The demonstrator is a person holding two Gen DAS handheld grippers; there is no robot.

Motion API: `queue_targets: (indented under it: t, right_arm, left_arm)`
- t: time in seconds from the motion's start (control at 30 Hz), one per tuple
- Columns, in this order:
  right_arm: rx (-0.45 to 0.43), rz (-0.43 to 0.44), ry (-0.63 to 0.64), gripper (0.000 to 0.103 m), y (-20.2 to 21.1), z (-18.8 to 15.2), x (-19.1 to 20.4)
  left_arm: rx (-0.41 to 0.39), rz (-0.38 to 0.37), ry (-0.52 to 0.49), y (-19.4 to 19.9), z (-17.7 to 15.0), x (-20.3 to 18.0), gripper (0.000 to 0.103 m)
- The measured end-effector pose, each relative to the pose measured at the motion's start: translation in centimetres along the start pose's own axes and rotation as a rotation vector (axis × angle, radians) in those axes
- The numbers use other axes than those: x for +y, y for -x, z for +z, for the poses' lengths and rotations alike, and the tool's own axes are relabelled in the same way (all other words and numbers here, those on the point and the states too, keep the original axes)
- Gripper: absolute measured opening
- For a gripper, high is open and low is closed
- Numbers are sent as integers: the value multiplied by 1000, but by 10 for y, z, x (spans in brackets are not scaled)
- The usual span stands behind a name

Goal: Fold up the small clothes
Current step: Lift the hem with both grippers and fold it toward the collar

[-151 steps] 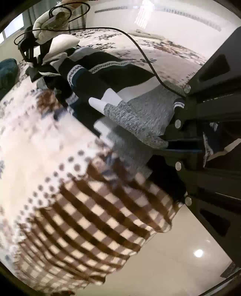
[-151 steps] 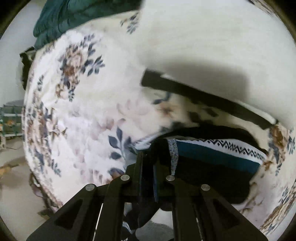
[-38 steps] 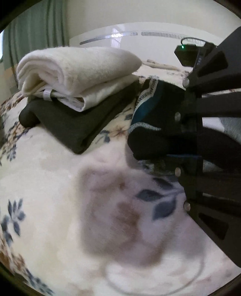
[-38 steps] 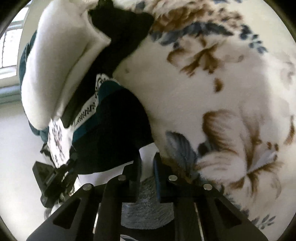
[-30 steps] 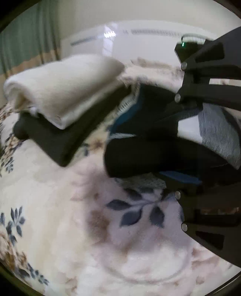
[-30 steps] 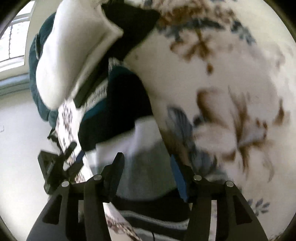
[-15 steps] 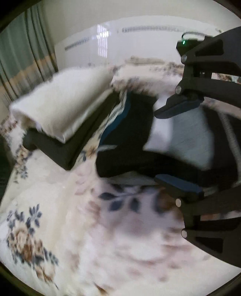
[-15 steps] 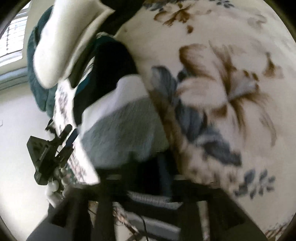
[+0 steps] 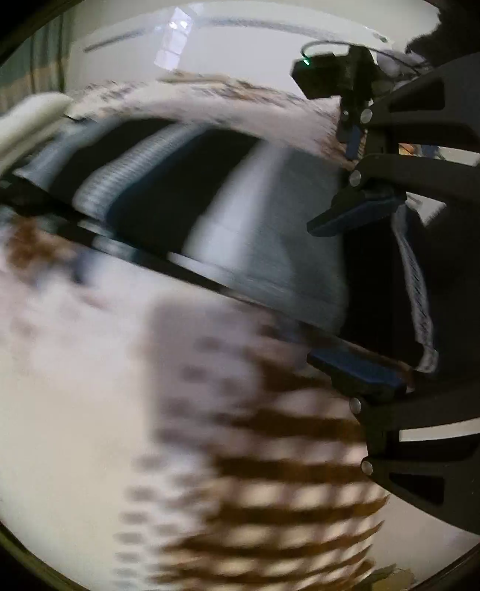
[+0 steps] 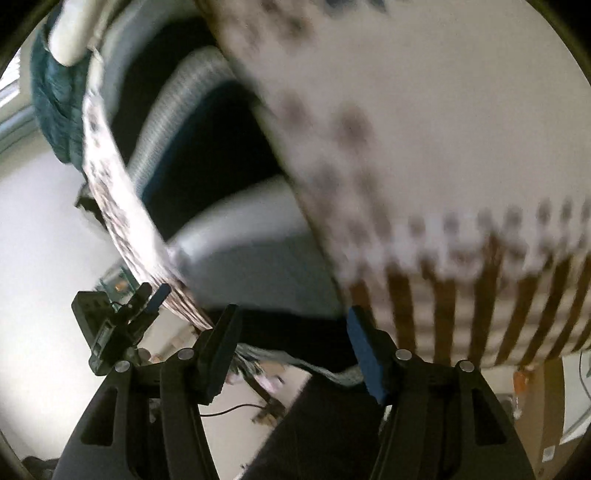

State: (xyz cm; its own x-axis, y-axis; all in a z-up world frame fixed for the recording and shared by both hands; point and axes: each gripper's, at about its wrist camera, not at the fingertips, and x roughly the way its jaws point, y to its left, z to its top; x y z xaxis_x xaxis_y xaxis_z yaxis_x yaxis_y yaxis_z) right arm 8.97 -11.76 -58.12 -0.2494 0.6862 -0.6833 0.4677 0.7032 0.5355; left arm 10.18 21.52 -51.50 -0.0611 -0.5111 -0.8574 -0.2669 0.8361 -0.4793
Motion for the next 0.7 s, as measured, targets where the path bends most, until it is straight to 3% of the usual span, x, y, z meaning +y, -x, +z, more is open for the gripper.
queue_targets:
  t: [0.13, 0.27, 0.4, 0.47, 0.5, 0.53, 0.6, 0.7]
  right_arm:
    - [50, -6, 23, 61, -41, -24, -20]
    - [71, 3, 36, 63, -69, -33, -32]
    - [76, 7, 60, 71, -87, -30, -28]
    - [82, 8, 94, 71, -92, -31, -22]
    - [85, 7, 108, 70, -93, -32, -20]
    - [86, 10, 118, 66, -95, -32, -19]
    - [93, 5, 136, 17, -96, -35, -13]
    - [79, 27, 122, 14, -87, -46, -14]
  left_arm:
    - [52, 7, -41, -35, -22, -1, 62]
    - [62, 3, -86, -44, -28, -12, 64]
    - [59, -38, -127, -41, -37, -21, 60]
    - [73, -48, -131, -38, -43, -25, 9]
    - [74, -44, -124, -34, -45, -26, 10]
    - [62, -61, -113, -30, -48, -25, 10]
    - [50, -84, -70, -22, -50, -24, 10]
    - [35, -144, -12, -2, -55, -23, 10]
